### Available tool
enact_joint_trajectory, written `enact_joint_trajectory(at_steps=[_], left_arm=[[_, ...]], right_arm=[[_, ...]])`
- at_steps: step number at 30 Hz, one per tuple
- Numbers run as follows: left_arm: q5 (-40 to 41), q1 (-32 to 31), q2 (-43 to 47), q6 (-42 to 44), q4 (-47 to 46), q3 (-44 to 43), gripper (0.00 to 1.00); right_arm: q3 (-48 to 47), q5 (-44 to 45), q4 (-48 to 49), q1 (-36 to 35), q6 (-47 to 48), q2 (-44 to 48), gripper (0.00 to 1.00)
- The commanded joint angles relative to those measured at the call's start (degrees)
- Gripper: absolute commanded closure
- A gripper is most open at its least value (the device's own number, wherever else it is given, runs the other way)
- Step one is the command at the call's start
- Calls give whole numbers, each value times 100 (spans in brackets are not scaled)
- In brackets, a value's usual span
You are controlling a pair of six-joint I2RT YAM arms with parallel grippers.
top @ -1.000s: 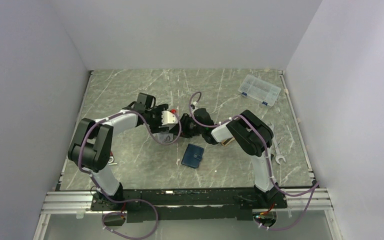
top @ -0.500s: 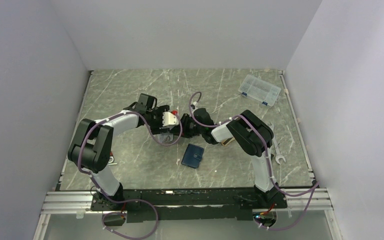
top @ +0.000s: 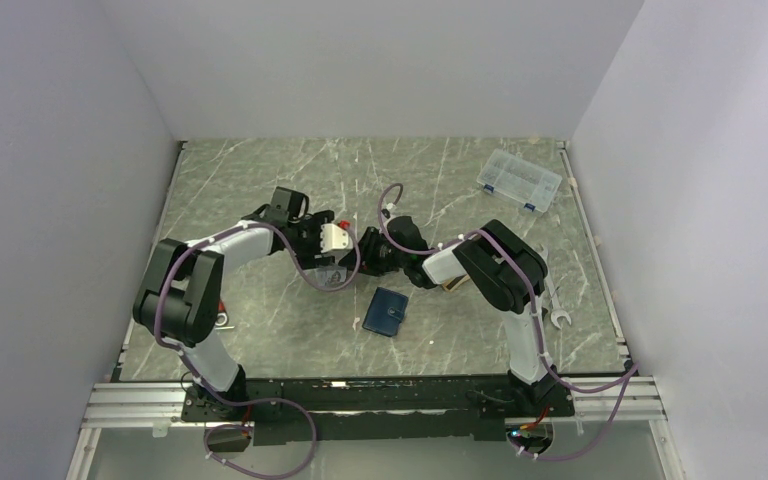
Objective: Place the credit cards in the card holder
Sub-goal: Pick up the credit card from the storage box.
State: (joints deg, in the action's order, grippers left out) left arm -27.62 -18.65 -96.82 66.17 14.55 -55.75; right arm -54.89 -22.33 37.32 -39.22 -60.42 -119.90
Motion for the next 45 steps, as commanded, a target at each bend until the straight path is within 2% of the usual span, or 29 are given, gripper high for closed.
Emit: enact_joint_trajectory(at_steps=[1, 15, 30, 40, 42, 45], left_arm=[[-301, 74, 208, 49, 55, -138, 20], [326, -216, -21, 131, -479, 272, 20], [390, -604, -39, -25, -524, 300, 21], [500, -538, -81, -67, -490, 265, 20], [502, -510, -90, -72, -496, 254, 20], [515, -477, -72, -64, -504, 279, 20]], right_arm=[[225, 470, -916, 21, 272, -72, 66], [293, 463, -849, 51, 237, -58, 66], [544, 657, -886, 107, 241, 135, 63], [658, 919, -1212, 130, 460, 374, 67], [708, 962, -1253, 135, 481, 420, 69], [749, 920, -1164, 134, 450, 408, 79]])
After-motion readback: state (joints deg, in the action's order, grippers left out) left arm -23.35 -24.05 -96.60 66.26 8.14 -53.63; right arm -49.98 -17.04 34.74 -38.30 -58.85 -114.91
